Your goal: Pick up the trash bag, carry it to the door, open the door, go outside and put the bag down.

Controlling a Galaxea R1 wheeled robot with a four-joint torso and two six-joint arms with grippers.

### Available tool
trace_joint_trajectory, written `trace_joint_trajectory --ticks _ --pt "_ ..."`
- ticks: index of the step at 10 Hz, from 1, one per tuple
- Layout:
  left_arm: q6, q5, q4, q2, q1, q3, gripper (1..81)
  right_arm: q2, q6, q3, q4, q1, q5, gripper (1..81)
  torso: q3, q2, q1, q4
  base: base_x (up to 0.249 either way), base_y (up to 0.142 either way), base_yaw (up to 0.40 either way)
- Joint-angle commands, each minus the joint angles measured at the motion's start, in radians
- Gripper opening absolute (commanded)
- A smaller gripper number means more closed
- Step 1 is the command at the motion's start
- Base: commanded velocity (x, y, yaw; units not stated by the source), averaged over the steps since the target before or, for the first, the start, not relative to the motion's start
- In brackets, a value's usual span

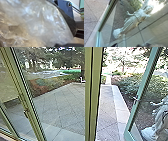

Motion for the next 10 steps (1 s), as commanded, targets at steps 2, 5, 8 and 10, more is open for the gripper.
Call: trace_joint_trajectory --ticks 2,5,8,10 --pt "0.006 0.069 -0.001 -0.013 -0.026 0.010 1.0 0.038 -0.007 0.073 0.373 0.052 -0.177 81.1 0.000 0.000 0.000 0.000 0.000 0.000 0.000" --pt "0.009 0.066 0.002 -0.016 -0.026 0.007 1.0 -0.046 -0.039 0.232 0.638 -0.075 -0.199 81.1 0.000 0.000 0.000 0.000 0.000 0.000 0.000" --pt "0.012 0.061 0.004 -0.013 -0.026 0.007 1.0 -0.137 -0.042 0.377 0.711 -0.256 -0.153 81.1 0.000 0.000 0.000 0.000 0.000 0.000 0.000" --pt "0.012 0.061 0.004 -0.016 -0.026 0.007 1.0 -0.158 -0.098 0.399 0.729 -0.327 -0.137 81.1 0.000 0.000 0.000 0.000 0.000 0.000 0.000"
